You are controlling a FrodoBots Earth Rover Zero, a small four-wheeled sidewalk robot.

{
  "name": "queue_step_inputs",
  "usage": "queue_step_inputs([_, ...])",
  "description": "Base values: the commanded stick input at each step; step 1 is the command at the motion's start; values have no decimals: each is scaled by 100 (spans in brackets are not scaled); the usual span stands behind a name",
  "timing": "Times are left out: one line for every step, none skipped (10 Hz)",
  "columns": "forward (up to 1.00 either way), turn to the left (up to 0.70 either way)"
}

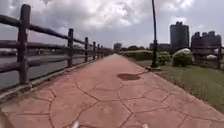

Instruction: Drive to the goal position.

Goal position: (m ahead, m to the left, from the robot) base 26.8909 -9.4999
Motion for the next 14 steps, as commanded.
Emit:
queue_step_inputs([70,0])
queue_step_inputs([70,0])
queue_step_inputs([70,0])
queue_step_inputs([70,0])
queue_step_inputs([70,0])
queue_step_inputs([70,0])
queue_step_inputs([70,0])
queue_step_inputs([70,0])
queue_step_inputs([70,0])
queue_step_inputs([70,0])
queue_step_inputs([70,0])
queue_step_inputs([70,0])
queue_step_inputs([70,0])
queue_step_inputs([70,0])
